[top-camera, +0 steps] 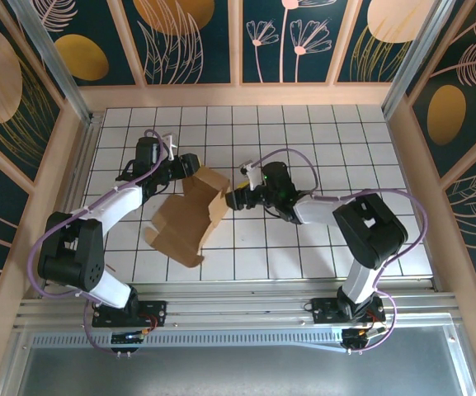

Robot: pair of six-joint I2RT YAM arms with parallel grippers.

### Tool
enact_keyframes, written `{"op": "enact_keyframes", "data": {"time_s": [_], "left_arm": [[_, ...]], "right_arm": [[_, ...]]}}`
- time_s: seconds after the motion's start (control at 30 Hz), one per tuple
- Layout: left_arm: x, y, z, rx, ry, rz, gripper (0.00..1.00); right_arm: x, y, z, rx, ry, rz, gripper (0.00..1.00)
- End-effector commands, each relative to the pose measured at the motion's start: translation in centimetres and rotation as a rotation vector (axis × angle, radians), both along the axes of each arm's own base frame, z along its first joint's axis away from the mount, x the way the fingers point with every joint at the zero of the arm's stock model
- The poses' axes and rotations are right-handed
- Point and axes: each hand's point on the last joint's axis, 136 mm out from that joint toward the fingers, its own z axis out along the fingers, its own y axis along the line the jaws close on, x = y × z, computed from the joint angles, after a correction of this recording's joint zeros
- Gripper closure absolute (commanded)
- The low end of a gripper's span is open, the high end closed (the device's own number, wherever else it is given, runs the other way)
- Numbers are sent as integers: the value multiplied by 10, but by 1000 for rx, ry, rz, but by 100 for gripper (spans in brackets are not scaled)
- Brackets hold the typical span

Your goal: Fold the paper box

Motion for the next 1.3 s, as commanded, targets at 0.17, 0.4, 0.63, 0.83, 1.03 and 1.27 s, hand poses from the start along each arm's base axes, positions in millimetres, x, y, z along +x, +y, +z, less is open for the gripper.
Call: {"op": "enact_keyframes", "data": {"time_s": [0.17,0.4,0.63,0.83,1.03,1.27], "left_arm": [[-28,-23,-14,-16,113,-92,47],[-28,-23,-15,-22,115,-87,47],[-26,-23,-10,-23,103,-78,47],[-26,-23,-8,-30,103,-79,47],[-28,-23,-4,-32,92,-79,47],[-30,-23,-1,-36,87,-82,47]], "right_arm": [[-53,-2,5,-31,-55,95,13],[-63,-29,15,11,-63,-145,10],[-74,-13,13,-12,-104,-161,12],[-96,22,1,-63,-128,-9,10],[-91,29,-19,-151,-154,-64,6],[-55,11,-13,-169,-197,-256,11]]}}
